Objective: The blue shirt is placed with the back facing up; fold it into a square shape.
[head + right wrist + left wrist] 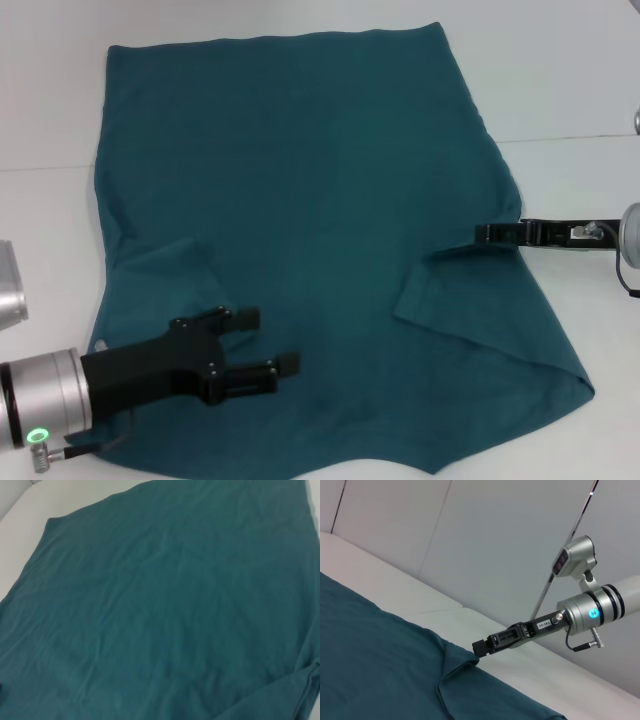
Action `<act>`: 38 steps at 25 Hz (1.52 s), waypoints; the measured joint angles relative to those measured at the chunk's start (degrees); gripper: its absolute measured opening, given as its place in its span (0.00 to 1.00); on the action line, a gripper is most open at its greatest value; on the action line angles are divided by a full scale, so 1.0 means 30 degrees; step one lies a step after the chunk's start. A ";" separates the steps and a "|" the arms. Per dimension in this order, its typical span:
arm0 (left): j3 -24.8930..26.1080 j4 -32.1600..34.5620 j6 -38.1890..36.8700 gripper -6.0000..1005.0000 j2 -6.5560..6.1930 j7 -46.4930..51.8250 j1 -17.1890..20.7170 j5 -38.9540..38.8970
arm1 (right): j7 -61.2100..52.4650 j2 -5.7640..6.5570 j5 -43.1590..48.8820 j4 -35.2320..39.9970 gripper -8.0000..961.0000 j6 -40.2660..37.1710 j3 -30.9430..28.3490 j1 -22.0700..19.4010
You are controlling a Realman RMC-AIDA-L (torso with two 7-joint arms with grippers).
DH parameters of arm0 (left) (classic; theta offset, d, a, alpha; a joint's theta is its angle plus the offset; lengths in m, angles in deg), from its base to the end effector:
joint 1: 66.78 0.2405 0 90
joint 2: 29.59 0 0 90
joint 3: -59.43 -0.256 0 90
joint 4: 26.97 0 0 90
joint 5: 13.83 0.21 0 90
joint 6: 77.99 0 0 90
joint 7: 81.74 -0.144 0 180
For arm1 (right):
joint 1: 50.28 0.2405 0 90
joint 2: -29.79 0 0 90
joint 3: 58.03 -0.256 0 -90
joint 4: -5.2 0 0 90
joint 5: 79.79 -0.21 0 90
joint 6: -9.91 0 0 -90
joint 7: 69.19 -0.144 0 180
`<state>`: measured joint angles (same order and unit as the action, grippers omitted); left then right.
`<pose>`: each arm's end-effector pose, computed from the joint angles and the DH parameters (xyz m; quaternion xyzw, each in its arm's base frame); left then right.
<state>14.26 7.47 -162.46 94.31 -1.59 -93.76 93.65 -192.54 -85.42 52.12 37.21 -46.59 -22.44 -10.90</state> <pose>-0.2546 0.3103 -0.0460 -0.9109 -0.2743 -0.2867 0.1135 0.3085 0.4116 0.0246 -0.7703 0.5466 0.1382 0.2981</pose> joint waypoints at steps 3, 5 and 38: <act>-0.0002 0.0103 0.0029 0.94 -0.0034 0.0000 0.0000 -0.0001 | -0.0160 -0.0005 0.0005 -0.0005 0.87 0.0057 0.0145 0.0047; 0.0000 0.0199 0.0032 0.95 -0.0044 0.0001 0.0001 0.0000 | -0.0251 -0.0005 0.0005 -0.0006 0.87 0.0091 0.0254 0.0049; 0.1220 0.0475 0.0090 0.94 -0.0079 -0.0027 0.0170 -0.0027 | 0.2791 -0.1560 -0.4418 -0.1310 0.87 0.5046 0.1181 0.1701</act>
<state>17.92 8.89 -162.19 94.07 -1.68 -93.25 93.57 -184.17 -90.10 38.87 33.28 -31.46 -18.90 -5.80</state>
